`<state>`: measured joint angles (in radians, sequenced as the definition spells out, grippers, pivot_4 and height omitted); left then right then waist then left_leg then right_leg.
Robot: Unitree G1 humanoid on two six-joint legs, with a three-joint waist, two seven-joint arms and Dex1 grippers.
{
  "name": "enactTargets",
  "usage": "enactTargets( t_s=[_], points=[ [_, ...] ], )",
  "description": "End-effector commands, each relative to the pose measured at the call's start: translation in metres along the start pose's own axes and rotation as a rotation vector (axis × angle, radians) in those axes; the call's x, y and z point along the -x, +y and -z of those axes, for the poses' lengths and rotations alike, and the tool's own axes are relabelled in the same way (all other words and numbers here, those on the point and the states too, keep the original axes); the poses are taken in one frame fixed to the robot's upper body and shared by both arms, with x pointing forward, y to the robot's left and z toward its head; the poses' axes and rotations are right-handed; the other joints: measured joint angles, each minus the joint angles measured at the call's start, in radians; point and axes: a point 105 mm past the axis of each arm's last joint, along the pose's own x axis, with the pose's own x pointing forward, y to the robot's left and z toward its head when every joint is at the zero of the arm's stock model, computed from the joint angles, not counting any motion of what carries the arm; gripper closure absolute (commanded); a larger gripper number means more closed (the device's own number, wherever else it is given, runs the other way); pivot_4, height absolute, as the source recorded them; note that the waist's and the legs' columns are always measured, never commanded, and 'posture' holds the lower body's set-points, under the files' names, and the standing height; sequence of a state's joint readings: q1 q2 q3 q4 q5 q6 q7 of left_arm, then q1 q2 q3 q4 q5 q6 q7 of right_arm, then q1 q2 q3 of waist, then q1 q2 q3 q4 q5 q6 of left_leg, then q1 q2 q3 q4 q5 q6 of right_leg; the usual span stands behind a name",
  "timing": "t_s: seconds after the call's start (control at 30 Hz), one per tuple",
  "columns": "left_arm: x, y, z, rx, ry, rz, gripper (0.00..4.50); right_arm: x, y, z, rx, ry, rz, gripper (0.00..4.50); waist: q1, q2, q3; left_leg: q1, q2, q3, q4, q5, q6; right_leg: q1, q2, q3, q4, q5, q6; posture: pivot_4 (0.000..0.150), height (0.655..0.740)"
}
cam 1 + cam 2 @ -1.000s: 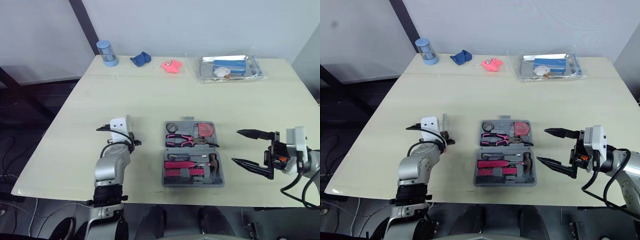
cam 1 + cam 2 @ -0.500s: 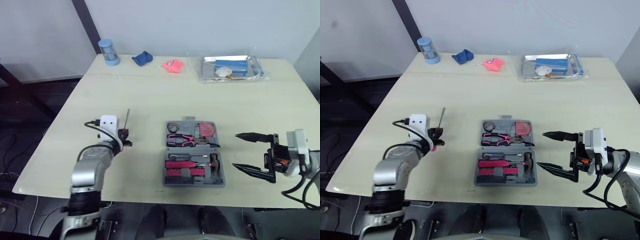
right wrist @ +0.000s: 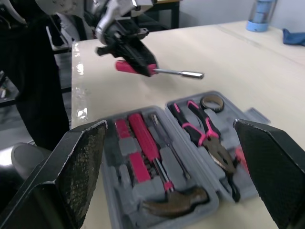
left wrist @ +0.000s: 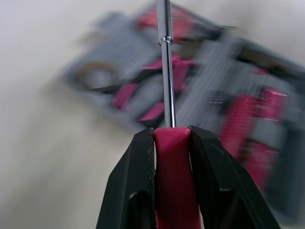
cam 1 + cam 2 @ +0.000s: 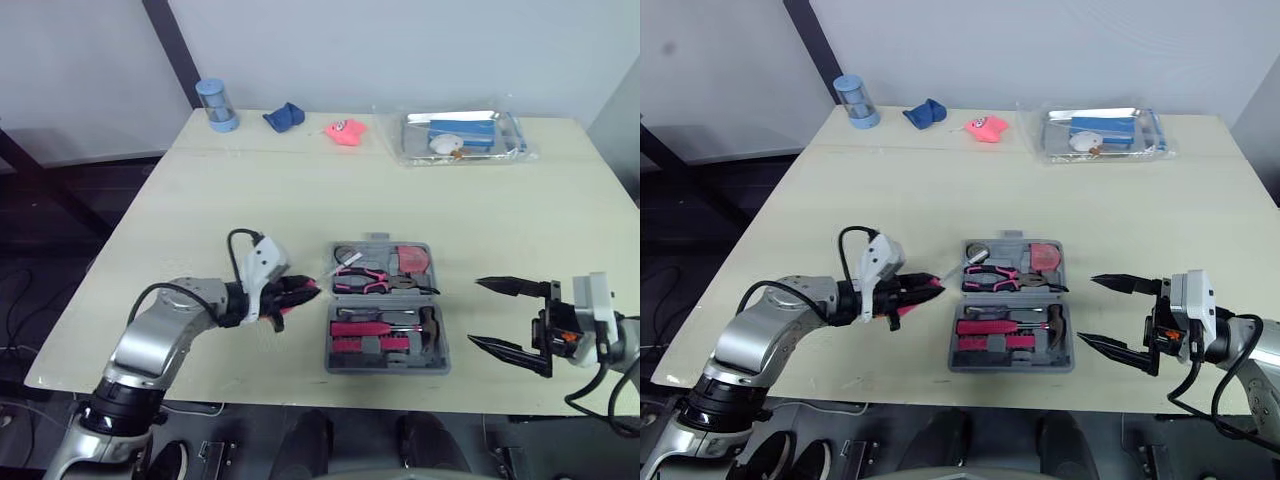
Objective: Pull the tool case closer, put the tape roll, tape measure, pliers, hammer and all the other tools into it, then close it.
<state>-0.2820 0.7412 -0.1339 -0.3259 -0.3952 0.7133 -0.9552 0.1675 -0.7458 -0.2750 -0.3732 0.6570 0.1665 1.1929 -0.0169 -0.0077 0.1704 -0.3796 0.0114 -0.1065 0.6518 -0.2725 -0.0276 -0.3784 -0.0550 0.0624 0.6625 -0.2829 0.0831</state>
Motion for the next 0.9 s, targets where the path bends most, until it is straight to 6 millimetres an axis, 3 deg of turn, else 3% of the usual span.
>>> enactTargets(
  t_s=[0.03, 0.23, 0.63, 0.9],
  points=[
    [-0.014, -0.025, -0.013, -0.055, 0.022, 0.137, 3.91, 0.005, -0.001, -0.009, 0.056, -0.014, 0.027, 0.00, 0.000, 0.000, 0.000, 0.000, 0.000, 0.000, 0.000, 0.000, 0.000, 0.000, 0.000, 0.000, 0.000, 0.000, 0.000, 0.150, 0.7400],
    [-0.045, -0.057, -0.016, -0.097, 0.129, 0.358, 3.91, 0.013, 0.004, -0.001, 0.035, 0.004, 0.057, 0.00, 0.001, 0.000, 0.000, 0.000, 0.000, 0.000, 0.001, 0.000, 0.000, 0.000, 0.000, 0.000, 0.000, 0.000, 0.000, 0.150, 0.7400],
    [-0.064, -0.069, 0.001, -0.155, 0.379, 0.433, 3.91, 0.022, 0.017, 0.010, 0.010, 0.057, 0.066, 0.00, -0.001, 0.000, 0.000, 0.000, 0.000, 0.000, 0.001, 0.000, 0.000, 0.000, 0.001, 0.000, 0.001, 0.000, 0.000, 0.150, 0.7400],
    [-0.072, -0.080, 0.002, -0.098, 0.464, 0.454, 3.91, 0.023, 0.020, 0.010, 0.014, 0.063, 0.068, 0.00, 0.000, 0.000, 0.000, 0.000, 0.000, 0.000, 0.001, 0.000, 0.000, 0.001, 0.001, 0.000, 0.001, 0.000, 0.000, 0.150, 0.7400]
  ],
)
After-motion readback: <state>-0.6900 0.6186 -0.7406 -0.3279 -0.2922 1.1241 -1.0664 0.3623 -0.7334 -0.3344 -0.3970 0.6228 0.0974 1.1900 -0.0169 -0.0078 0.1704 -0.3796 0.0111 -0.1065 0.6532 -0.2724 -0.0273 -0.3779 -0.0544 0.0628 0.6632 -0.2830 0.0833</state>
